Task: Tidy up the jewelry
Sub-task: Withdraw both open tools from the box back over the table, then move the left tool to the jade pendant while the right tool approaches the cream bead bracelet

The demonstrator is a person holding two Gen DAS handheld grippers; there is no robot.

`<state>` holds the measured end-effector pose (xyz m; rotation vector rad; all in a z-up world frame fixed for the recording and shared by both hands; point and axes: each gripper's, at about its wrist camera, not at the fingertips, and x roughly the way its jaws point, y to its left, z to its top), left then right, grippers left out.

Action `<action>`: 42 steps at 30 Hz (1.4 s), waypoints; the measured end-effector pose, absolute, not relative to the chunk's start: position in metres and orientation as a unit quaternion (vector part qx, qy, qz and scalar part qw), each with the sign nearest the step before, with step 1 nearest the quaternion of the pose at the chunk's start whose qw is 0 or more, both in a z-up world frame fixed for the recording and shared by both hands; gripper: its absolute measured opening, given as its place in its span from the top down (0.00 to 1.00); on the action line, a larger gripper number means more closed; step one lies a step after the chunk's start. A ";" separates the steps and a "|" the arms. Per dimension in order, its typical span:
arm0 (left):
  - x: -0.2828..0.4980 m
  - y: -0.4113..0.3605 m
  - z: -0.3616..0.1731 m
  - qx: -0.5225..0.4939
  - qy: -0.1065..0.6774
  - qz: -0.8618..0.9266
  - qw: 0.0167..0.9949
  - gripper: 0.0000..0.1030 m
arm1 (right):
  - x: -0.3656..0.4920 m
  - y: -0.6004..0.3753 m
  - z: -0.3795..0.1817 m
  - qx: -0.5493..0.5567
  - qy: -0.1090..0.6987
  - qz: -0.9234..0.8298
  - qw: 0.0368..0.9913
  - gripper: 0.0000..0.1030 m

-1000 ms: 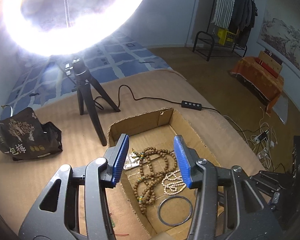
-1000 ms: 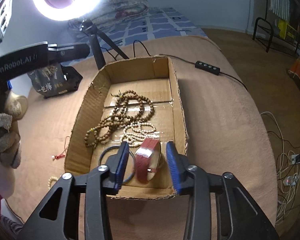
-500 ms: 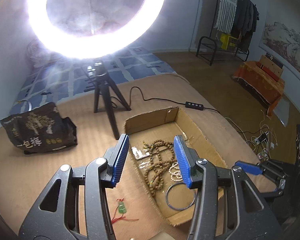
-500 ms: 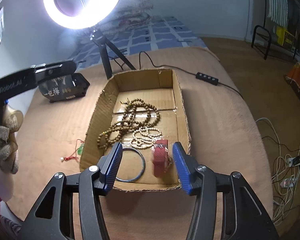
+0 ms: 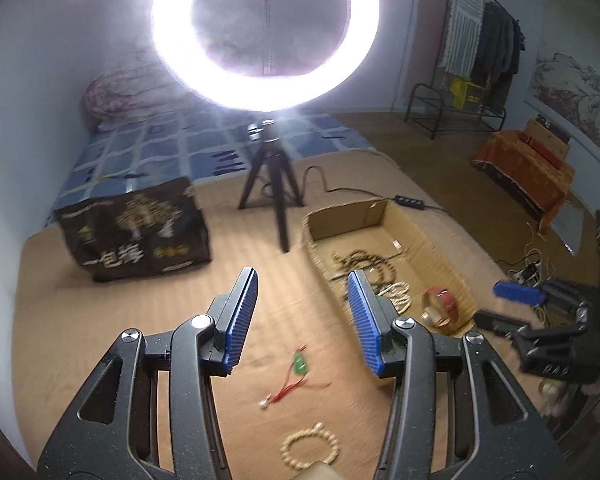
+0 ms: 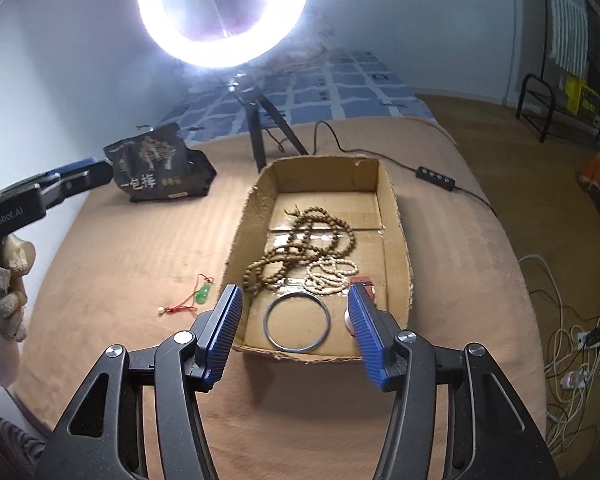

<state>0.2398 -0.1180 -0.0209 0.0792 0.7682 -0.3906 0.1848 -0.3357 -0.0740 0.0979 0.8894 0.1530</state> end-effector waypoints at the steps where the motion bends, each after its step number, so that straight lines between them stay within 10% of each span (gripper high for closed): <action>1: 0.236 -0.111 -0.022 0.039 0.374 -0.185 0.908 0.53 | 0.182 -0.332 -0.072 0.043 0.423 0.075 0.902 0.45; 5: 0.221 -0.088 -0.029 0.035 0.378 -0.173 0.909 0.53 | 0.170 -0.324 -0.065 0.031 0.395 0.080 0.915 0.30; 42: 0.199 -0.045 -0.157 0.022 0.490 -0.174 0.854 0.54 | 0.126 -0.210 -0.151 0.009 0.475 0.203 0.856 0.30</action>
